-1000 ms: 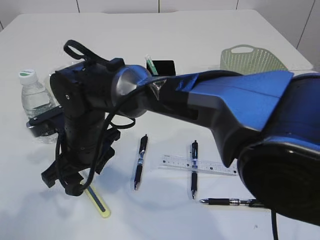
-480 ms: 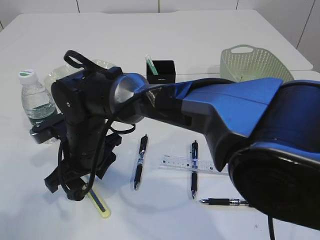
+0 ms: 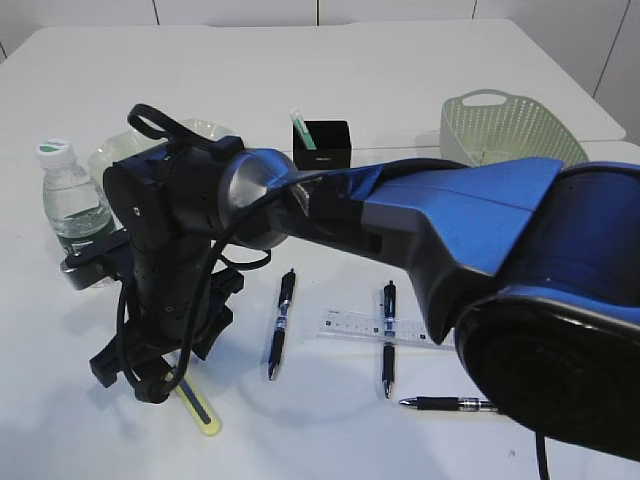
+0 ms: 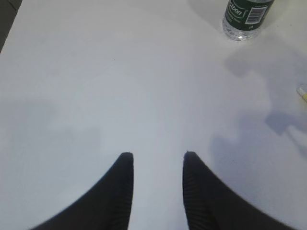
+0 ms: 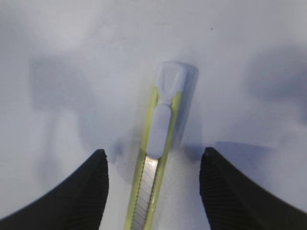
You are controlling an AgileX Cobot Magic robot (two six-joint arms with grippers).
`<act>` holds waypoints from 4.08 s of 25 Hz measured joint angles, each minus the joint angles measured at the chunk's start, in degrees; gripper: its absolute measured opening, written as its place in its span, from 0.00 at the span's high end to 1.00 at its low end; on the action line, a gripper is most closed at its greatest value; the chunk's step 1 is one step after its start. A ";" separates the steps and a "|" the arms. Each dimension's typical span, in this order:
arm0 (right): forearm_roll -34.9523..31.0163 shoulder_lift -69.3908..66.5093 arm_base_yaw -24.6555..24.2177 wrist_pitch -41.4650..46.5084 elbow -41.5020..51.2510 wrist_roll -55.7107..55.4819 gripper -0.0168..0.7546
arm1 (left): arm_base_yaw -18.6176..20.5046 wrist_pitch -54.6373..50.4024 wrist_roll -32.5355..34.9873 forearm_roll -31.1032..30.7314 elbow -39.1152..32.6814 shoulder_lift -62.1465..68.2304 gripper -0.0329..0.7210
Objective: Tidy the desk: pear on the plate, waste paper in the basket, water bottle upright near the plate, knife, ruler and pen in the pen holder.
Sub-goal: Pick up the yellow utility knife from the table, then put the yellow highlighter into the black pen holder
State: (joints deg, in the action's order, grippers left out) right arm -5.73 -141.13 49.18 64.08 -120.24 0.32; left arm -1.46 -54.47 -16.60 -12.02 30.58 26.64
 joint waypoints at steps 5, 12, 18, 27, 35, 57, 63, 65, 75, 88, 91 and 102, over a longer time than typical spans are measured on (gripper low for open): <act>0.00 -0.04 0.00 0.10 0.00 0.00 0.36 | 0.00 0.00 0.00 0.00 0.00 0.00 0.64; 0.00 -0.62 0.00 0.10 0.00 0.00 0.36 | 0.00 0.00 0.00 0.00 0.00 0.00 0.64; 0.00 -0.66 0.00 0.10 0.00 0.00 0.36 | 0.00 0.00 0.00 0.00 0.00 0.00 0.64; 0.00 -1.08 0.00 0.24 -0.34 0.00 0.36 | 0.00 0.00 0.00 0.00 0.00 0.00 0.64; 2.11 -1.17 0.00 1.58 -0.46 0.00 0.59 | 0.00 -0.12 0.00 -1.30 0.00 0.00 0.64; 4.74 -1.78 0.00 5.72 -2.92 0.00 0.78 | 0.00 -0.23 0.00 -1.52 0.00 0.00 0.64; 4.42 -1.78 0.00 5.84 -6.14 0.00 0.78 | 0.00 -0.23 0.00 -1.52 0.00 0.00 0.64; 4.38 -1.37 0.00 5.84 -6.28 -0.32 0.78 | 0.00 -0.23 0.00 -1.52 0.00 0.00 0.64; 4.38 4.07 -0.21 6.32 -11.57 -0.32 0.78 | 0.00 -0.23 0.00 -1.52 0.00 0.00 0.64; 7.71 12.61 -4.10 6.90 -23.03 -0.32 0.78 | 0.00 -0.23 0.00 -1.62 0.00 0.00 0.64; 9.18 14.00 -5.73 5.80 -24.31 -0.32 0.78 | 0.00 -0.23 0.00 -1.55 0.00 0.00 0.64; 11.58 16.64 -15.07 -3.35 -24.51 -0.32 0.78 | 0.00 -0.04 0.00 -1.65 0.00 0.00 0.64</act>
State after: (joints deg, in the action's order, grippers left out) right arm 5.85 -124.49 34.12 60.73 -144.75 0.00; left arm -1.46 -54.51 -16.60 -13.67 30.58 26.64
